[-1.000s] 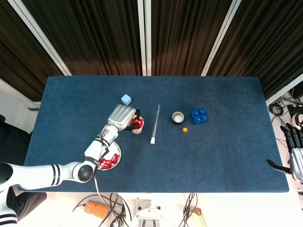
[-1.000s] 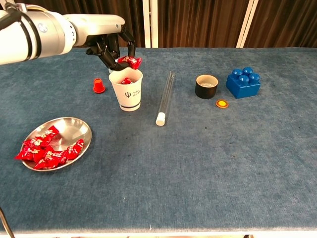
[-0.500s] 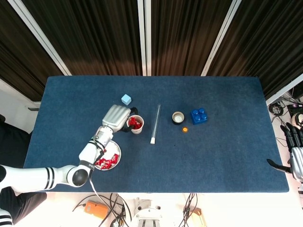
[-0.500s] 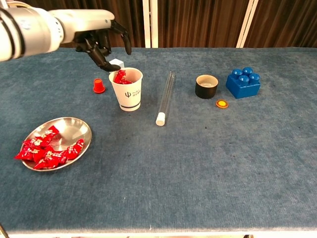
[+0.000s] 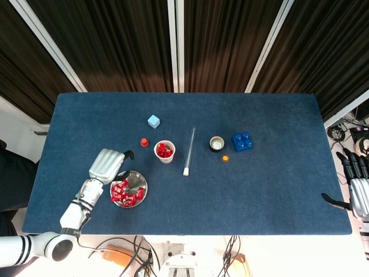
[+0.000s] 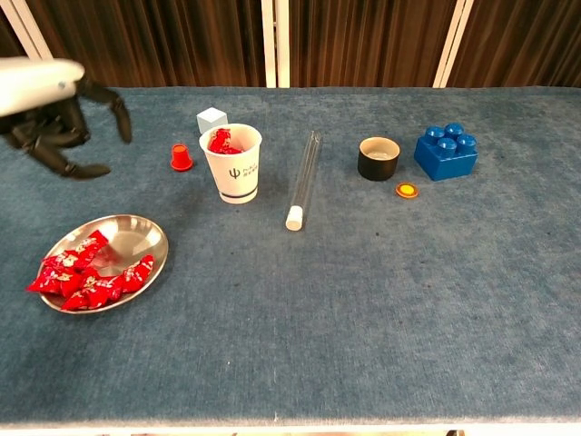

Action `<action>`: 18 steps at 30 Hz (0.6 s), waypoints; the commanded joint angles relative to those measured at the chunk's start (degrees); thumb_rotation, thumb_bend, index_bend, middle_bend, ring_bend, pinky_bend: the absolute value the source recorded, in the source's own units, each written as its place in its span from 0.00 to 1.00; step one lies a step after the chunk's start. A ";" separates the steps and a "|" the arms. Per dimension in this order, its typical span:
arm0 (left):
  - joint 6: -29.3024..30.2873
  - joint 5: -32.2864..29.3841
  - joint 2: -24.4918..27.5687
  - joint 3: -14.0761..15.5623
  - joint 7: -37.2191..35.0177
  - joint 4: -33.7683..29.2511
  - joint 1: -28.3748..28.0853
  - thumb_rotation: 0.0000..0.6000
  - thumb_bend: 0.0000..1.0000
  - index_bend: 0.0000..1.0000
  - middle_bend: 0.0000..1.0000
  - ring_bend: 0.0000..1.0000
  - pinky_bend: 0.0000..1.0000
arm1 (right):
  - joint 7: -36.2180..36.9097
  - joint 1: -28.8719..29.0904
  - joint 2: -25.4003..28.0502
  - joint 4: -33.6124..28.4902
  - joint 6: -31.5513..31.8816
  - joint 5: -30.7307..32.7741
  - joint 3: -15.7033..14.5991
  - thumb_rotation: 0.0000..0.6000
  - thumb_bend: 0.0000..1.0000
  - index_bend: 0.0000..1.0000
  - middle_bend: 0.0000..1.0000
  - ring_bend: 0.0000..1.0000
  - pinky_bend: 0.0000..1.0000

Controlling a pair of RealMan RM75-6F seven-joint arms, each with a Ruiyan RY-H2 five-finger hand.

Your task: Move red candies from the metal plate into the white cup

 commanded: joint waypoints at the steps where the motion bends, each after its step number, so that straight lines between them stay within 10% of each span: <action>1: 1.20 0.79 -2.49 1.95 1.67 1.77 2.08 1.00 0.21 0.41 0.94 0.86 0.85 | -0.19 0.13 0.04 -0.18 -0.15 -0.08 -0.03 1.00 0.17 0.00 0.00 0.00 0.00; 18: 2.18 -0.81 -8.90 2.65 6.06 7.65 7.32 1.00 0.17 0.41 0.94 0.86 0.85 | -0.87 0.21 0.28 -0.94 -0.13 -0.27 -0.24 1.00 0.17 0.00 0.00 0.00 0.00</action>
